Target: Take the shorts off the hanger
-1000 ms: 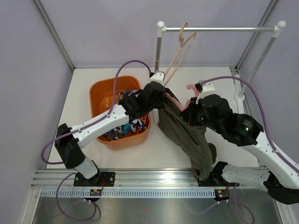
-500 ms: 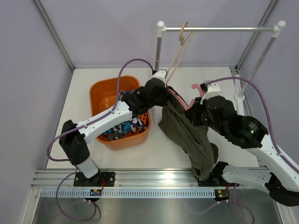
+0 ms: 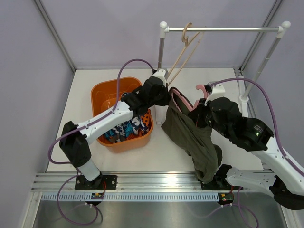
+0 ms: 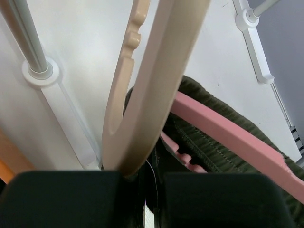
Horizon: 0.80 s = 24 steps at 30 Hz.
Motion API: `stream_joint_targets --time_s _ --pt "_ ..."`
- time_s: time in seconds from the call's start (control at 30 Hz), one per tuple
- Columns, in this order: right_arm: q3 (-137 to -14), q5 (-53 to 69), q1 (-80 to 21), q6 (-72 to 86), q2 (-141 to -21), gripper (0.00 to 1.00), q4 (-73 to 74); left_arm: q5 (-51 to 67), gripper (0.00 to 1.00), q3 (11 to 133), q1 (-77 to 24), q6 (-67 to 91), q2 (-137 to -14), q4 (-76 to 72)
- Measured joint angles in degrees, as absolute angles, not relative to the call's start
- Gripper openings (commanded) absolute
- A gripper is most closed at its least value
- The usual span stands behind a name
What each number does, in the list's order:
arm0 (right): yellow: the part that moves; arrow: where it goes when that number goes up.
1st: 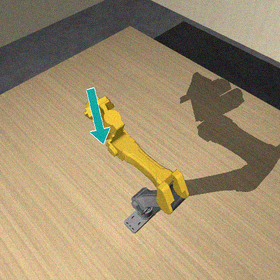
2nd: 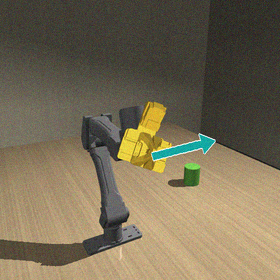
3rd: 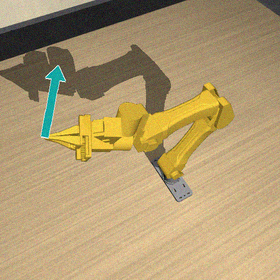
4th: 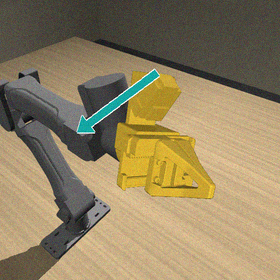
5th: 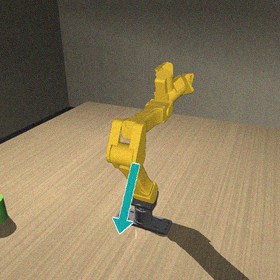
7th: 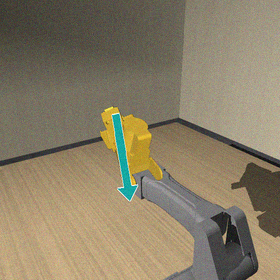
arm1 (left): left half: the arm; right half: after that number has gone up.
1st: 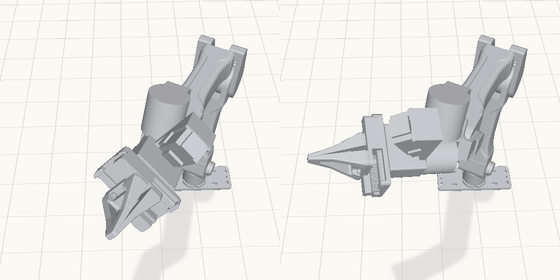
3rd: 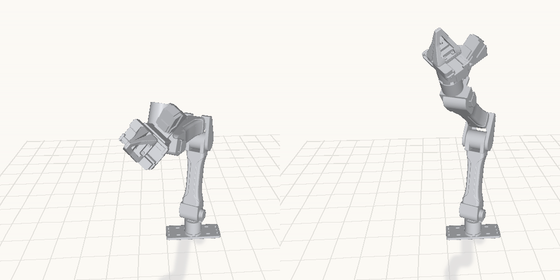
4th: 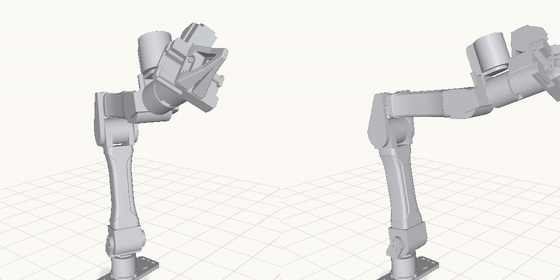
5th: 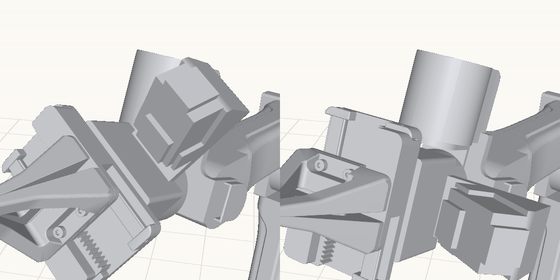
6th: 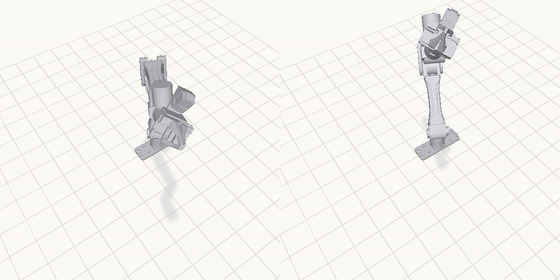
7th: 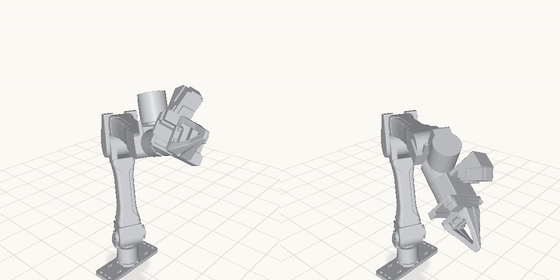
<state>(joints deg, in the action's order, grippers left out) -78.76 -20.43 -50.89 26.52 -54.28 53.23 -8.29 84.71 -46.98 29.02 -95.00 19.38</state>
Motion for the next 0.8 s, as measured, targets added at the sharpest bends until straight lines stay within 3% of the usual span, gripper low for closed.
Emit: stream_joint_targets --time_s 0.57,0.8 --pt "-79.48 -20.93 -50.89 25.28 -54.26 0.0 50.72 -3.84 0.0 80.62 -43.99 29.08 -94.87 17.28" --pt "-79.92 -23.62 -51.03 24.86 -55.18 0.0 50.7 -11.79 0.0 77.43 -51.03 24.69 -92.29 17.17"
